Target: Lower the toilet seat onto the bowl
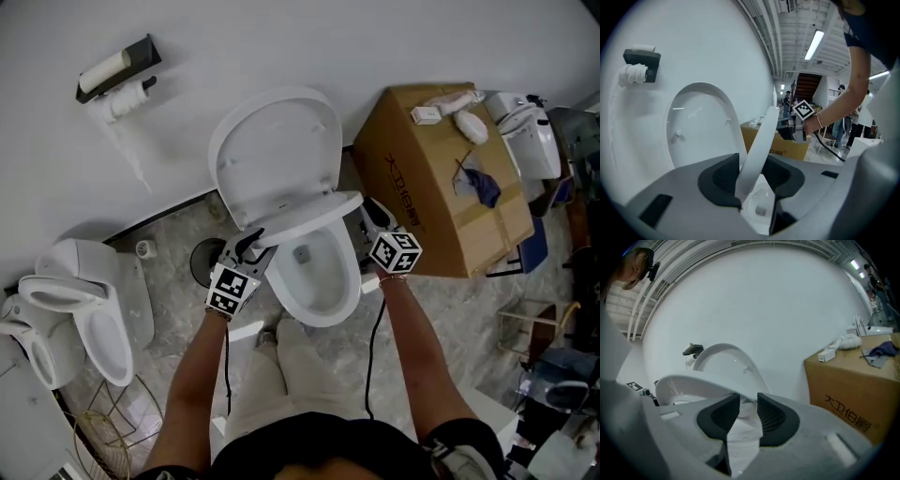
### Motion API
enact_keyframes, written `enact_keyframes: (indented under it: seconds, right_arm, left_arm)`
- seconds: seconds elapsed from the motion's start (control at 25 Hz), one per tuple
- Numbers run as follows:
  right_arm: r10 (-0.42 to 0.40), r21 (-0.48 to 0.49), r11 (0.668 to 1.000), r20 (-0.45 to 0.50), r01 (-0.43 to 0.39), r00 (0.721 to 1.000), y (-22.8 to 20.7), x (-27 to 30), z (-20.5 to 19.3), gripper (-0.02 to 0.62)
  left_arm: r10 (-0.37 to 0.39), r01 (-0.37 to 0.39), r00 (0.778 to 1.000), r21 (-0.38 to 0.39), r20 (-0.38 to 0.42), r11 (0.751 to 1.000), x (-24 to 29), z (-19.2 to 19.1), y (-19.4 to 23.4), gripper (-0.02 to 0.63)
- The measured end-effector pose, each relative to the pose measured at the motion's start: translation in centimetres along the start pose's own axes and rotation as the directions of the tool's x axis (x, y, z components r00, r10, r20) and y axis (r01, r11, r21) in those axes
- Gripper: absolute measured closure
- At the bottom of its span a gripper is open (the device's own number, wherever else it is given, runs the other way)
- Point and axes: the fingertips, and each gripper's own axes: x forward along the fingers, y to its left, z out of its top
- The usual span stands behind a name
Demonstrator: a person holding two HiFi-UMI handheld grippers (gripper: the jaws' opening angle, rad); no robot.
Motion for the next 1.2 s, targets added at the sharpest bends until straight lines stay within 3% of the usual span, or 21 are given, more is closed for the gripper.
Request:
enact_keyframes:
  seconds: [0.16,0.56,0.76,0.96,1.04,1.12,1.2]
  right_arm:
    - [-0.015,0.066,0.998,0.008,0.015,1.0,-0.2,-1.8,-1.3,0.485]
    - [-0.035,0.079,0.996,-0.026,0.037,0.999,-0.9,-5.2,-4.1,0.491]
    - [-0.055,0.058,0.997,-0.054,0.058,0.997,-1.1,-6.5,-5.2,0.5]
    - [-0.061,0.013,0.998,-0.147,0.063,0.987,-1.6,-8.5,-7.3,0.499]
    - [-0.064,0.056,0.996,-0.153,0.074,0.986,-2.4,-10.0,-7.9,0.499]
    - [-0.066,0.17,0.982,-0.13,0.087,0.989,-3.7,-11.7,-8.1,0.499]
    - [-0.012,0.378,0.925,-0.084,0.043,0.996,-4.1,-13.2,-8.1,0.499]
  left_arm:
    - [-0.013,0.013,1.0,0.037,-0.01,0.999,-0.4,-0.9,-2.0,0.457]
    - [-0.022,0.03,0.996,0.109,-0.082,0.994,-1.0,-3.4,-5.8,0.451]
    - [-0.038,0.053,0.993,0.134,-0.109,0.99,-1.1,-4.6,-7.2,0.446]
    - [-0.061,0.093,0.984,0.189,-0.17,0.978,-1.2,-6.5,-9.4,0.442]
    - [-0.068,0.106,0.98,0.199,-0.186,0.974,-1.3,-7.1,-10.3,0.439]
    - [-0.072,0.113,0.978,0.208,-0.197,0.971,-1.2,-7.6,-11.0,0.436]
    - [-0.074,0.121,0.975,0.224,-0.21,0.967,-1.2,-8.2,-11.6,0.434]
